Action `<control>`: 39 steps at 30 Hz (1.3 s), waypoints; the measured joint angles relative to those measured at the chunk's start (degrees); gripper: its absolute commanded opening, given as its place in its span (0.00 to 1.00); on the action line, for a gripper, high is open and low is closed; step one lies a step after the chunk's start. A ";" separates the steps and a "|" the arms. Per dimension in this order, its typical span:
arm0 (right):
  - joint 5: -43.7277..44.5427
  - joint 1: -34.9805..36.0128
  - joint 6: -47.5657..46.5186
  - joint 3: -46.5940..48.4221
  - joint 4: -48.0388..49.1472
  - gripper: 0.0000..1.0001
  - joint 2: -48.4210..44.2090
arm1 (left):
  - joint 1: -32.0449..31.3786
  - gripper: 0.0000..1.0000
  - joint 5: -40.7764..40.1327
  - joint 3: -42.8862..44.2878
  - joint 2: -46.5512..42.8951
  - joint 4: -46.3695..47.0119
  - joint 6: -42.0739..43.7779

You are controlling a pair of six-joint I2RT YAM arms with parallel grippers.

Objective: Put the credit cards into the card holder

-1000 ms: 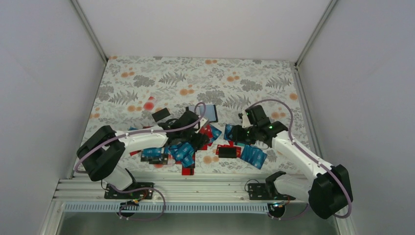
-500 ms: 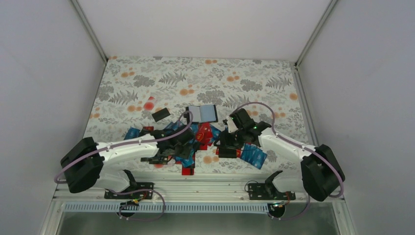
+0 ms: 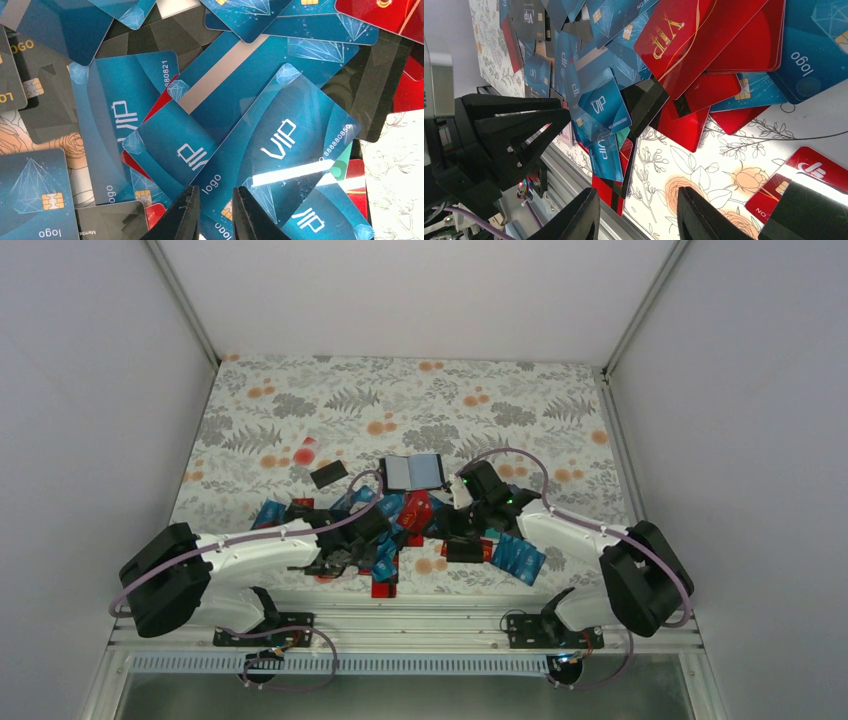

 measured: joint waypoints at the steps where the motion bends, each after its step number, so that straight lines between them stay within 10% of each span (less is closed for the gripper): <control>1: 0.00 0.02 0.09 0.00 0.13 0.41 0.09 | 0.00 0.15 0.00 -0.02 0.00 0.09 -0.13; 39: -7.21 5.55 4.31 6.40 11.65 0.45 17.75 | -0.07 0.02 -0.94 -7.30 -0.92 11.80 -4.59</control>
